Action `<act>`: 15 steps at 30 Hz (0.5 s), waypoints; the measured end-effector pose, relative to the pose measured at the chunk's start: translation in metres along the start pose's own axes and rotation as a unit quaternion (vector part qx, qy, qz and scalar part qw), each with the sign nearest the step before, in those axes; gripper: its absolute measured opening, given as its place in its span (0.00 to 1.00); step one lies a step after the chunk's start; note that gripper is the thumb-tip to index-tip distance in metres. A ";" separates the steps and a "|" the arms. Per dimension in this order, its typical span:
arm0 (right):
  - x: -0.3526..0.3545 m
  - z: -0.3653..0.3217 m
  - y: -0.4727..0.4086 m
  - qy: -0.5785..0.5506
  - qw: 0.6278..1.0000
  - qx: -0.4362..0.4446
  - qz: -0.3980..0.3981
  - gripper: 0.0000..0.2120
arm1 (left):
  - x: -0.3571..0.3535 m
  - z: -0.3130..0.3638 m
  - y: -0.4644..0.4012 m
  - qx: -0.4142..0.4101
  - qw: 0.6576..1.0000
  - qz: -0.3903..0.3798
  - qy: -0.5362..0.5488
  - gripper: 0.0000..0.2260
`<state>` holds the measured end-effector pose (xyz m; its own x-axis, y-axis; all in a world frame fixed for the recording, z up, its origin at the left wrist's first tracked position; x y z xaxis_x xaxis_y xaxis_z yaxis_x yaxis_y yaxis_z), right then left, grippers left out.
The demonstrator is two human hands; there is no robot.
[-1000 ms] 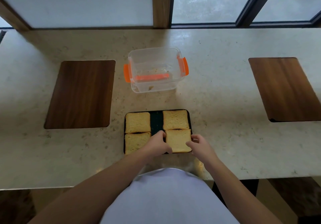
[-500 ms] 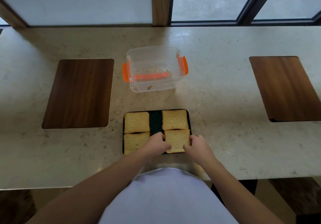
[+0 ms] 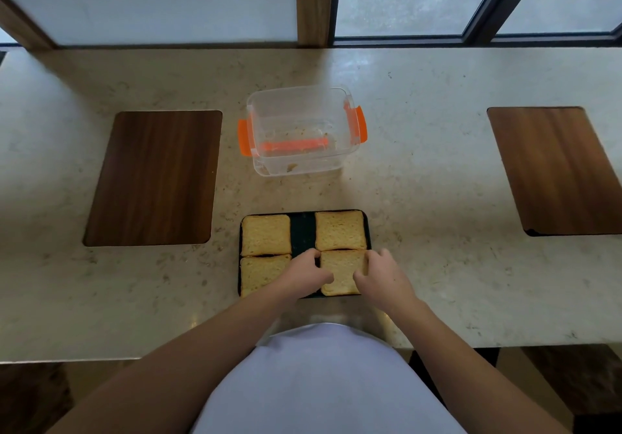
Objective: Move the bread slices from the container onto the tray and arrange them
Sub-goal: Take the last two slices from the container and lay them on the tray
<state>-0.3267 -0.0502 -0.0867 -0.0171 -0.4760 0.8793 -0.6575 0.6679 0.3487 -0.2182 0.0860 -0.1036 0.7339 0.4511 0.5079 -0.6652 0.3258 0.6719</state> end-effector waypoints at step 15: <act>-0.007 -0.067 -0.014 -0.161 0.978 0.084 -0.106 0.20 | 0.134 -0.068 0.006 0.088 0.951 0.221 0.198 0.23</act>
<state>-0.2668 -0.0179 -0.0762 -0.0849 -0.7672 0.6358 -0.7855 0.4441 0.4310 -0.1334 0.2050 -0.0685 0.2558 0.8003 0.5424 -0.8372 -0.0972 0.5382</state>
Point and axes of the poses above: each hand's wrist, its own y-axis away from the middle knuckle, its own x-axis out of the back of the hand, z = x × y, the point moved 2 cm from there along -y, towards the middle knuckle, and after that the axes turned 15 degrees about z, right-handed, at the moved point
